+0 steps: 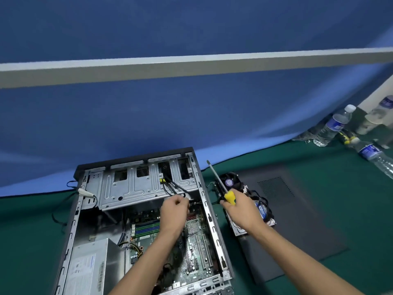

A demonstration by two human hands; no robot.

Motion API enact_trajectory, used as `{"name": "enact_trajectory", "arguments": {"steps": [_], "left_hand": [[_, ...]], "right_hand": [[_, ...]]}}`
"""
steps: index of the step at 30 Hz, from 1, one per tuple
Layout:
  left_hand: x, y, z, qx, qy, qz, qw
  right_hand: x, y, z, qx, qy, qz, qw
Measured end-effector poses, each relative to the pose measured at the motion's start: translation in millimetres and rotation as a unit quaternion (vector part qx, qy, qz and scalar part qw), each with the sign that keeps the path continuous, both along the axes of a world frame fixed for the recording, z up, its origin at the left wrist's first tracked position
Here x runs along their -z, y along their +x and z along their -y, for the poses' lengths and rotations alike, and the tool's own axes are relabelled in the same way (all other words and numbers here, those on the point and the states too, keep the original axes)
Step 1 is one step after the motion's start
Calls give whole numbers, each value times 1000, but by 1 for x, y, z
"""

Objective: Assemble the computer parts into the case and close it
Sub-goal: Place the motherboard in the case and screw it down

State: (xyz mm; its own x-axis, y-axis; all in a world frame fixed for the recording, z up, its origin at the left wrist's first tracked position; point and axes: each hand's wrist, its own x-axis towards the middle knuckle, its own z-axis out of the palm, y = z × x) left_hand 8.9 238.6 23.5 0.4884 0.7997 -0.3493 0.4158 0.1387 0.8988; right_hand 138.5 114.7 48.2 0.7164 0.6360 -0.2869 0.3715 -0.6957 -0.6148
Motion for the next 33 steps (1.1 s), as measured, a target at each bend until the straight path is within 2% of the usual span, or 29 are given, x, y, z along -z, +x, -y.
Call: {"name": "enact_trajectory", "arguments": {"steps": [2, 7, 12, 14, 17, 19, 25, 30, 33], "left_hand": [[-9, 9, 7, 19, 24, -22, 999], [-18, 33, 30, 117, 62, -105, 986], [-13, 44, 36, 193, 139, -223, 945], [-13, 44, 38, 225, 186, -269, 918], [-12, 44, 45, 265, 244, -313, 879], [-9, 44, 46, 271, 257, -325, 869], [-8, 47, 43, 275, 237, -340, 867], [-6, 47, 43, 260, 213, -319, 886], [-5, 47, 42, 255, 212, -324, 886]], "right_hand": [[13, 7, 8, 27, 26, -65, 997], [45, 22, 24, 64, 50, -136, 987], [73, 27, 26, 72, 19, -189, 979], [84, 23, 20, 69, -2, -189, 980], [96, 11, 5, 115, -25, -178, 977], [102, 4, -3, 148, -44, -178, 972], [116, 8, -17, 143, -104, -123, 976], [118, 10, -30, 103, -154, -85, 979], [121, 7, -33, 75, -175, -61, 980]]}}
